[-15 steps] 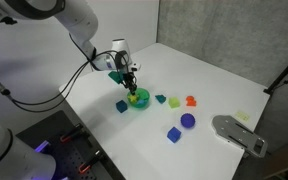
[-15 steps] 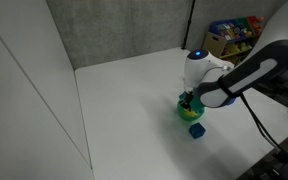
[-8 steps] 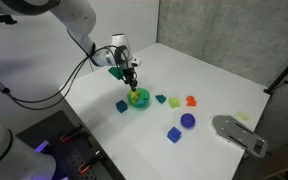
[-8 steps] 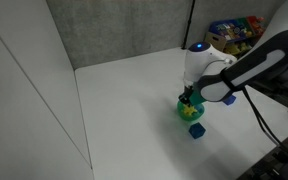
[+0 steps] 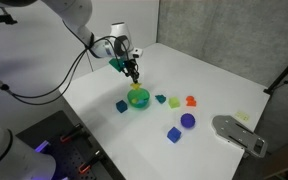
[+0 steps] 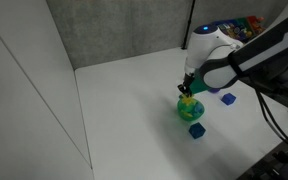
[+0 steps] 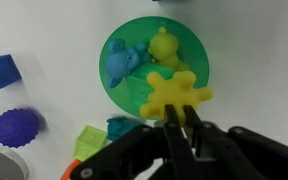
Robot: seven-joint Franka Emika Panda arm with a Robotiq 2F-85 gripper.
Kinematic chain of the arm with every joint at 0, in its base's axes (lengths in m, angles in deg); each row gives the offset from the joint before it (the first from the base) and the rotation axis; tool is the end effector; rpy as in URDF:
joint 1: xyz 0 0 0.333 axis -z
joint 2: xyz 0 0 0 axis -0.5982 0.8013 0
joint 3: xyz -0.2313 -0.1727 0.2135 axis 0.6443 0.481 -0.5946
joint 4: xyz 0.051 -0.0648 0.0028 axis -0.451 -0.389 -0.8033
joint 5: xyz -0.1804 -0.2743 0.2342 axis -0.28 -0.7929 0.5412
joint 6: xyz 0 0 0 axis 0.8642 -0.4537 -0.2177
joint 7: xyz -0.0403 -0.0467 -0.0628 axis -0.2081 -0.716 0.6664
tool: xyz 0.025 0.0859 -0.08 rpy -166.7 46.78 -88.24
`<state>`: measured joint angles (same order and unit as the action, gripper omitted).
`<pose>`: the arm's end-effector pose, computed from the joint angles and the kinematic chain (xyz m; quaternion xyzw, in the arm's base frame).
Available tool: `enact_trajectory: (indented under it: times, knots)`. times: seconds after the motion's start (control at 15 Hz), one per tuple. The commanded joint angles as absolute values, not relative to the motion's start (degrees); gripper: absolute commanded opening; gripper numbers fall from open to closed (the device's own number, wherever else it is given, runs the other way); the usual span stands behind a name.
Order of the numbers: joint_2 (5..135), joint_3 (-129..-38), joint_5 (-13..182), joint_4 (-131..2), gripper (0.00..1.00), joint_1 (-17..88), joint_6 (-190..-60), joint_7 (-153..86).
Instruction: Remove the yellow object from the green bowl and put it on the table
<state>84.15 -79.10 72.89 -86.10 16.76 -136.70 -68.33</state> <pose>0.6271 0.1331 0.2109 0.9862 -0.1222 0.0583 0.0954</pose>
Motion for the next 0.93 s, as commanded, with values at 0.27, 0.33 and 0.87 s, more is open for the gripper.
enact_trajectory:
  times: [0.27,0.33,0.87]
  knots:
    - [80.8,-76.2,70.5,-87.8,0.05,19.1,-135.9,-69.6]
    - [80.7,-75.4,69.8,-88.1,0.05,19.2,-136.0,-69.9]
    - [80.1,-68.9,63.2,-93.3,0.05,21.6,-136.2,-71.8]
